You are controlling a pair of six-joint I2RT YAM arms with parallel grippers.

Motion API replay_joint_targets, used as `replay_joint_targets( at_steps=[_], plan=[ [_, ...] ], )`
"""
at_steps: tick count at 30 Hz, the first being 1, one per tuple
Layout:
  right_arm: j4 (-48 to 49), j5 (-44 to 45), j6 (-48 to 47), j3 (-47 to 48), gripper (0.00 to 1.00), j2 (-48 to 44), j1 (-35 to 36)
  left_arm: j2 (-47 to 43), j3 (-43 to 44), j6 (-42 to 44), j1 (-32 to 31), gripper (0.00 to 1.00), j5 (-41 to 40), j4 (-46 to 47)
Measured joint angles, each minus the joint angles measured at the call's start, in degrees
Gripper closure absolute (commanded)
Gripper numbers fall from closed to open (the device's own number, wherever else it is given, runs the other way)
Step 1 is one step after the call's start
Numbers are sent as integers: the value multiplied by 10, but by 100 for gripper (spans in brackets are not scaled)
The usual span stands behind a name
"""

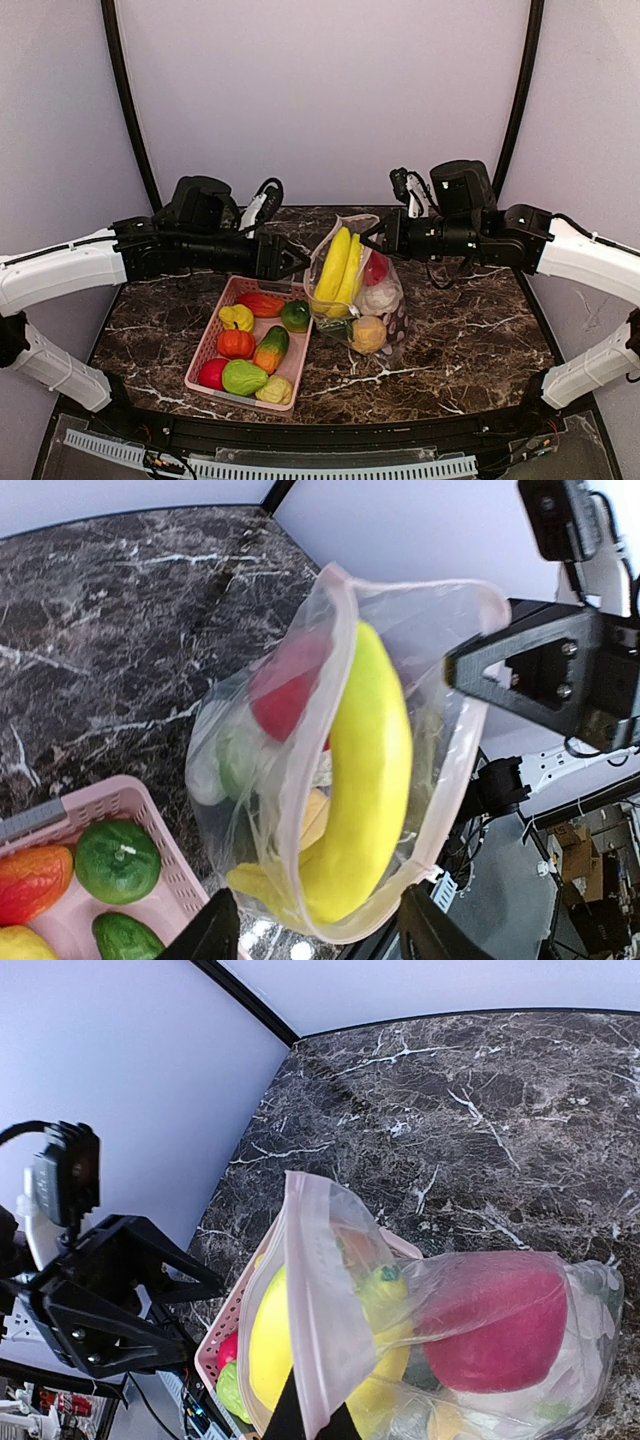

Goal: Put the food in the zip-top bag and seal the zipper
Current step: Adjust the zipper food storage bag at the center of the board.

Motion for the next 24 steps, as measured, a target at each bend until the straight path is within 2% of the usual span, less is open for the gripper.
replay_joint_targets(
  at_steps=[5, 10, 20, 24],
  plan=[
    [0, 0, 0, 0, 100, 0, 0, 8, -26, -12, 0, 56, -4, -4],
    [0, 0, -1, 0, 100, 0, 0, 10, -39, -24, 1, 71, 6, 9],
    [0, 0, -3, 0, 100, 0, 0, 30, -57, -41, 1, 74, 44, 50],
    [0, 0, -6, 0, 100, 0, 0, 38, -57, -46, 1, 88, 59, 66]
  ],
)
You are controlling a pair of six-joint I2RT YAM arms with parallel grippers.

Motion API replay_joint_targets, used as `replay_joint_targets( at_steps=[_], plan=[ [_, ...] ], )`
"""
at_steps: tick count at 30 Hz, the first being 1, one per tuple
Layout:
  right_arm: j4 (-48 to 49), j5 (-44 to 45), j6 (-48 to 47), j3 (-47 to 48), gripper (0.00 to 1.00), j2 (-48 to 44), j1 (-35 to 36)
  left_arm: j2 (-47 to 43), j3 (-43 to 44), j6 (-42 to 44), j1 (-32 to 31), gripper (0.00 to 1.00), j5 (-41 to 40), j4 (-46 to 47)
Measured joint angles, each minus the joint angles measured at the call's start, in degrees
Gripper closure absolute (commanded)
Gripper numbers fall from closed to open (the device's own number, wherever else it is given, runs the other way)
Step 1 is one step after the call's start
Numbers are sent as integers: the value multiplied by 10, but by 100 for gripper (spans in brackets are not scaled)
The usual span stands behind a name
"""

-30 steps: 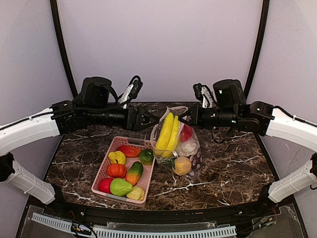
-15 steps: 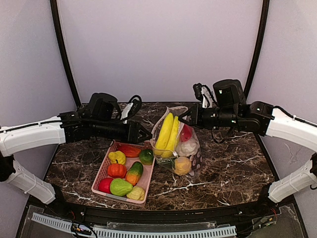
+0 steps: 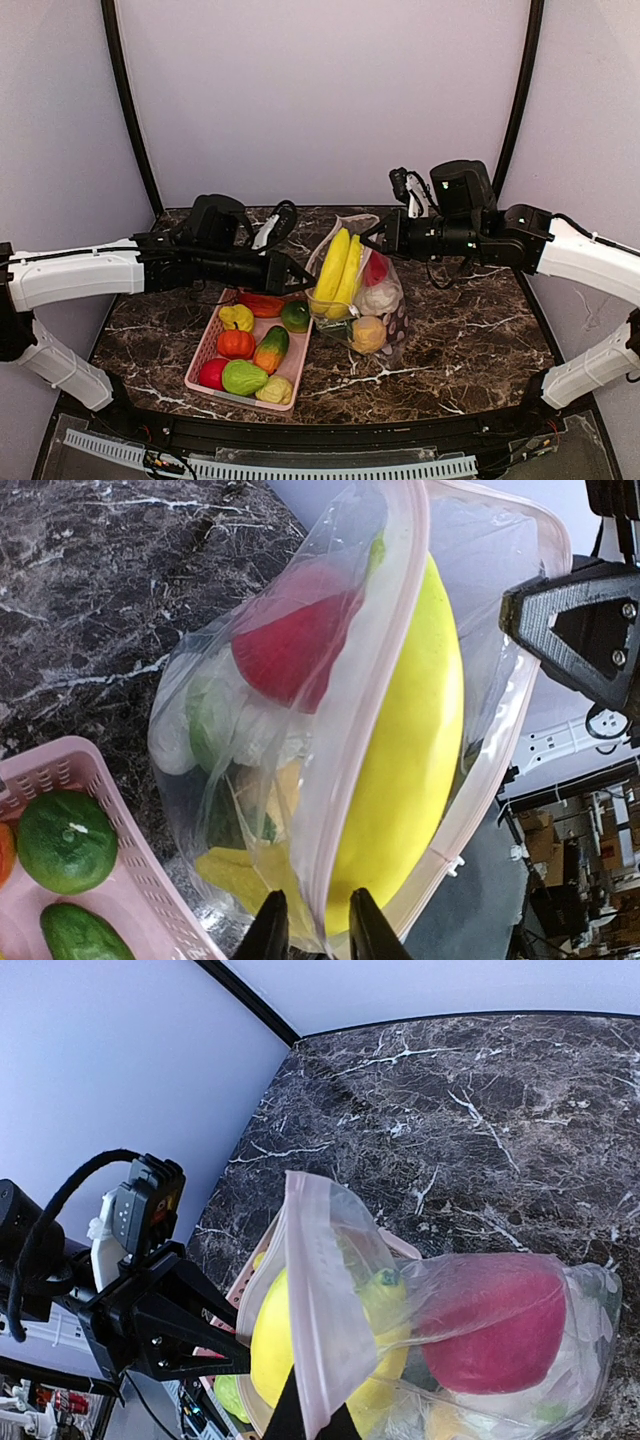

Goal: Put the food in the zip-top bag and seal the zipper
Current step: Adjust the zipper food storage bag at the center of the board.

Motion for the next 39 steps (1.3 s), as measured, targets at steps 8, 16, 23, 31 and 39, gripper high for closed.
replay_joint_targets(
  at_steps=[8, 16, 23, 31, 39],
  plan=[
    [-5, 2, -7, 5, 100, 0, 0, 21, 27, -5, 9, 99, 24, 4],
    [-15, 14, -27, 45, 100, -18, 0, 99, 226, -2, 22, 99, 71, -8],
    [-15, 32, -27, 31, 100, -53, 0, 122, 246, -6, 22, 99, 85, 4],
    [14, 34, 13, -38, 100, -66, 0, 143, 235, 18, 22, 77, 57, -25],
    [35, 38, 37, -49, 100, -59, 0, 137, 233, 92, 4, 20, -24, -79]
  ],
)
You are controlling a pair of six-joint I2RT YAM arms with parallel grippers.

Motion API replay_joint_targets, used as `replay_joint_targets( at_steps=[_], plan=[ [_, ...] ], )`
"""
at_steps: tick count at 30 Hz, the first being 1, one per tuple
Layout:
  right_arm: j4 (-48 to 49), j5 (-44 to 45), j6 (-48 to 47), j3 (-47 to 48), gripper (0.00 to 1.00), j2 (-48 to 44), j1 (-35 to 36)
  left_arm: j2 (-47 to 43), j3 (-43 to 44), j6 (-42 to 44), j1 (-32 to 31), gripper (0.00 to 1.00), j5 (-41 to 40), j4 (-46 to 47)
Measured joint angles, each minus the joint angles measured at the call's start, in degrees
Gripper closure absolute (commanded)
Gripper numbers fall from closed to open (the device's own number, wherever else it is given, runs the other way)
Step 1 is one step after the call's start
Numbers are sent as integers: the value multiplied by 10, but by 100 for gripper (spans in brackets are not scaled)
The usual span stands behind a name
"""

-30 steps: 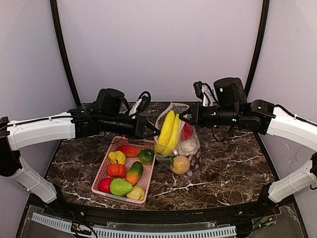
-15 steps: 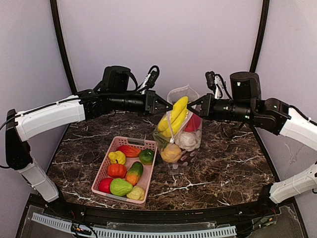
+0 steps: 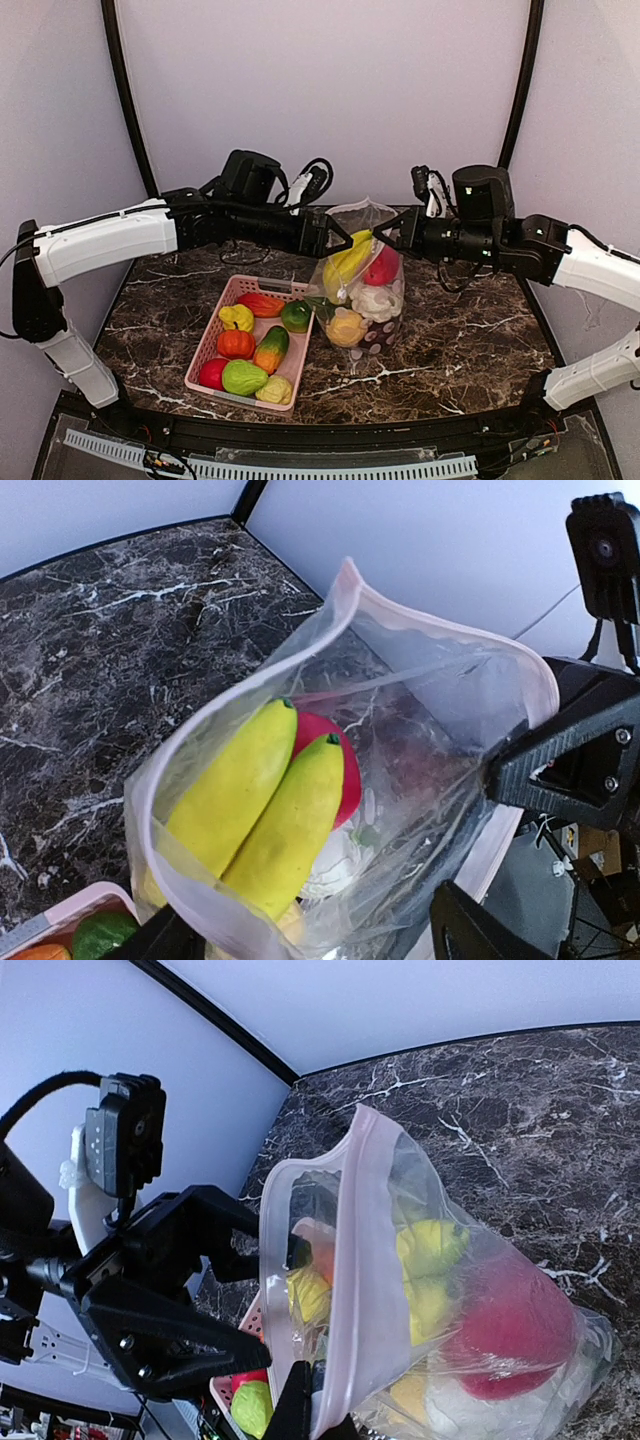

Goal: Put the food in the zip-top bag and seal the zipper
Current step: Adjust the zipper food storage bag at the center of the board, then pick up the zipper from the zipper food storage bag.

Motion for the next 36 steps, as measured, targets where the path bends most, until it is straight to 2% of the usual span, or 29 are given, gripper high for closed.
replay_joint_targets(
  at_steps=[3, 9, 15, 17, 24, 27, 36],
  plan=[
    [6, 12, 7, 0, 100, 4, 0, -16, -7, 26, -23, 14, -48, -19],
    [14, 43, 12, 0, 100, 11, 0, -84, -62, 41, -70, 10, -149, -48],
    [21, 69, 17, 0, 100, 19, 0, -129, -129, 19, -97, 7, -178, -33],
    [24, 73, 18, 0, 100, 23, 0, -126, -141, 10, -101, 10, -173, -24],
    [30, 80, 21, 0, 100, 33, 0, -92, -143, -16, -104, 29, -135, 26],
    [30, 83, 22, 0, 100, 33, 0, -73, -139, -21, -104, 32, -123, 42],
    [31, 90, 30, 0, 100, 35, 0, -25, -118, -23, -104, 51, -120, 43]
  ],
)
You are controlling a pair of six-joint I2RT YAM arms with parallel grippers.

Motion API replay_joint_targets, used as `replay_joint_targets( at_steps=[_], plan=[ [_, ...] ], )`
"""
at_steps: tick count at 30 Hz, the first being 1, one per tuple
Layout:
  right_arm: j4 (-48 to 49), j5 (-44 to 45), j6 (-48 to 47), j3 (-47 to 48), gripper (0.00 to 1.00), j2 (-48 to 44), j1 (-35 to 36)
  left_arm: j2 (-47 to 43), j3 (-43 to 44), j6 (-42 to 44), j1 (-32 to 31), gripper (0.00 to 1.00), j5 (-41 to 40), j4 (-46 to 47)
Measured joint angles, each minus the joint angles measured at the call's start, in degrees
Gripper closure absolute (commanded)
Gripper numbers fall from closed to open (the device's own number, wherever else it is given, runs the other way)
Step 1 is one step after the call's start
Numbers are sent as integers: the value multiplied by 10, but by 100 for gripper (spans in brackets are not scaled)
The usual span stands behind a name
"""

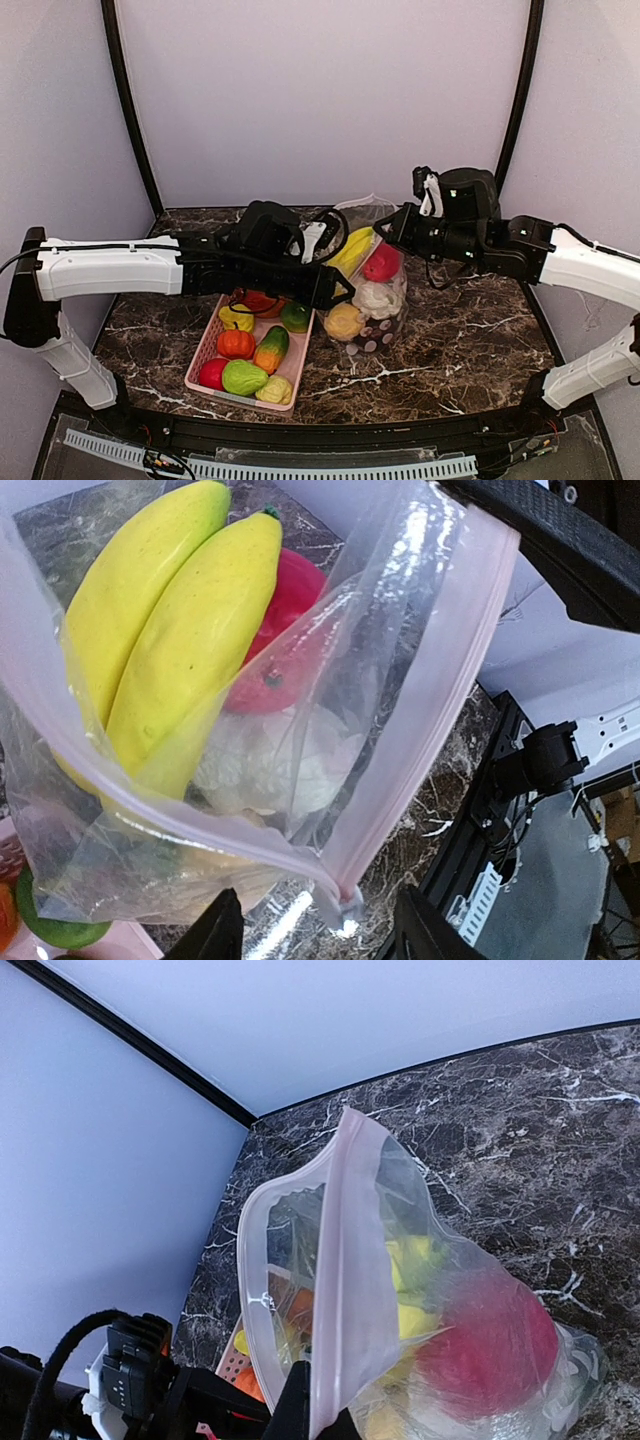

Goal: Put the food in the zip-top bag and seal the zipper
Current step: Pick up the zipper from the zipper food storage bag.

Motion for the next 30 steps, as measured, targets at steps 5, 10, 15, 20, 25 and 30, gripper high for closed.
replay_joint_targets(
  at_steps=[5, 10, 15, 20, 25, 30],
  plan=[
    [5, 1, 11, 0, 100, 6, 0, 1, 2, 5, 0, 68, -15, -3],
    [10, 3, 21, 0, 100, 7, 0, 18, 30, 7, 0, 90, -23, -7],
    [10, 5, 20, 0, 100, 3, 0, 41, 56, 13, 0, 99, -23, -12],
    [-2, 9, 12, -3, 84, -15, 0, 38, 66, 21, 0, 99, -21, -23],
    [-3, 13, -4, -2, 56, -38, 0, 31, 95, 41, 1, 99, -1, -65],
    [-22, 9, -24, 25, 23, -39, 0, 27, 158, 64, 10, 99, 48, -115]
  ],
)
